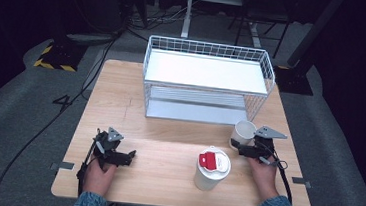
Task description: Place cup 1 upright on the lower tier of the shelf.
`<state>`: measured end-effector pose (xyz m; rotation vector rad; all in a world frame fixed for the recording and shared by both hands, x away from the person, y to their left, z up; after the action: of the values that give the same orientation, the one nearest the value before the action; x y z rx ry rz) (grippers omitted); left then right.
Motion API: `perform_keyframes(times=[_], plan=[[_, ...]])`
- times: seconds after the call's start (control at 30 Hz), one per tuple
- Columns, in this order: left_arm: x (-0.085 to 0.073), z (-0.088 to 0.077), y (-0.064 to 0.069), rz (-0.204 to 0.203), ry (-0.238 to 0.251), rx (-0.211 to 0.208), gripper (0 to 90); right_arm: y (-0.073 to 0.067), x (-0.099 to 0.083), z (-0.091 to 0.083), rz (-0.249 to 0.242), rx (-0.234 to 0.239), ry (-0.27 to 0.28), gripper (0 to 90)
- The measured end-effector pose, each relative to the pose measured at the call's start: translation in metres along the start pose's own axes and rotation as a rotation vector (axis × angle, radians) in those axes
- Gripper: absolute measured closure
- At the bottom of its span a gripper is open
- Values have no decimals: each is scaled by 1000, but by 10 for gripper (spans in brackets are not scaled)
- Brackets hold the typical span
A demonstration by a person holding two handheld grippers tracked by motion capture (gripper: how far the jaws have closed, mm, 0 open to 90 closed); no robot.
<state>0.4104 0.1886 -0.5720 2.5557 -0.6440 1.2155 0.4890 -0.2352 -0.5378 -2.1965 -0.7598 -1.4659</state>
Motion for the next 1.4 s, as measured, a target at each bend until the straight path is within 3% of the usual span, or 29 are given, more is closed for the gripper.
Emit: perform_keyframes(times=[0.73, 1.4], plan=[[0, 0, 0, 0, 1, 1, 41, -4, 9, -4, -9, 6, -7, 221], [0, 0, 0, 0, 1, 0, 41, -27, 50, 14, -86, 55, 2, 222]])
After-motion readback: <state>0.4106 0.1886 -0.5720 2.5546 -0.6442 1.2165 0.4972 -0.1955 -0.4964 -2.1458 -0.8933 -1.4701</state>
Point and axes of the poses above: each handheld gripper's, and its own axes: z roughly forward along the jaws, x roughly out of its top, y roughly to its right, the point moved 9 cm from there along z, roughly forward along the jaws, and after that the axes turned 9 degrees about y, right-handed, at the moved point
